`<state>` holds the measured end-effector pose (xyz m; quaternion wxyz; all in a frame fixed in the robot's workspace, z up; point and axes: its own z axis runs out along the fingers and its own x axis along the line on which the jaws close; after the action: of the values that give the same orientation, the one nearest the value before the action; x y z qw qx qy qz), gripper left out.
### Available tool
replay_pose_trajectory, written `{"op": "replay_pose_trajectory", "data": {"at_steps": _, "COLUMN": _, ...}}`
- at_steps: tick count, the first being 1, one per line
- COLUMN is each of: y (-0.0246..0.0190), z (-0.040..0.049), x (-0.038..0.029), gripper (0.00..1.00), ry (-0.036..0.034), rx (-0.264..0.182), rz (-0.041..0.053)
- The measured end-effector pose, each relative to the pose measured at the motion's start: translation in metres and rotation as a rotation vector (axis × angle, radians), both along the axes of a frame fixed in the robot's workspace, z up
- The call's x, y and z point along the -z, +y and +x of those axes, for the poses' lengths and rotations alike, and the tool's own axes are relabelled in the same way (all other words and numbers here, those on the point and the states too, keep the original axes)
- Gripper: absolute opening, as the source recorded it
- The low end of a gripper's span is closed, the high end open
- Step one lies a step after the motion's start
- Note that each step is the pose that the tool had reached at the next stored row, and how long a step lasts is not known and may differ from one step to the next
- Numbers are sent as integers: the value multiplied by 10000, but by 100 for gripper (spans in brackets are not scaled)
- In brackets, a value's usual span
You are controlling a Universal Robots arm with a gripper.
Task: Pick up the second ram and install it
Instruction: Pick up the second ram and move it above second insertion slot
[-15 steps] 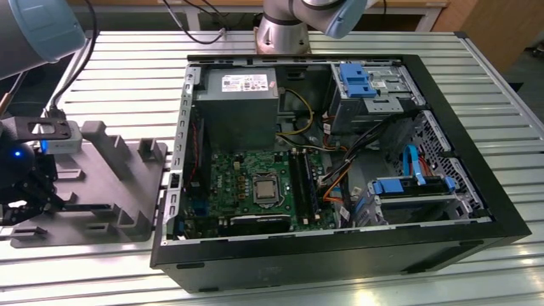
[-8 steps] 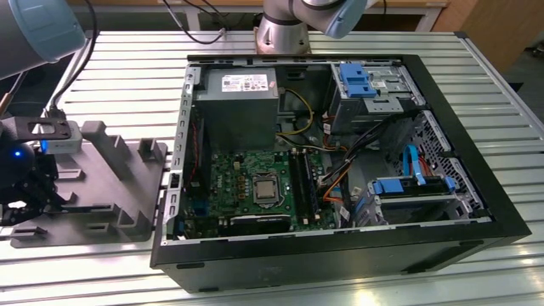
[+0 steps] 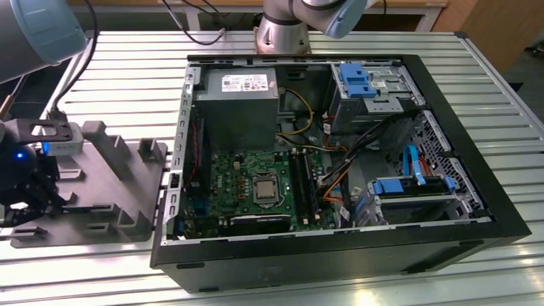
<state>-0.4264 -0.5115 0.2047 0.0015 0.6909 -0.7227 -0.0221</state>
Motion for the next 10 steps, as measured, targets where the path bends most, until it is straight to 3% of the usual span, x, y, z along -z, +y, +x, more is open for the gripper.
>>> {"op": "replay_pose_trajectory", "data": {"at_steps": 10, "y": 0, "z": 0, "x": 40, "gripper": 19, "ry": 1, "rx": 0, "rz": -50}}
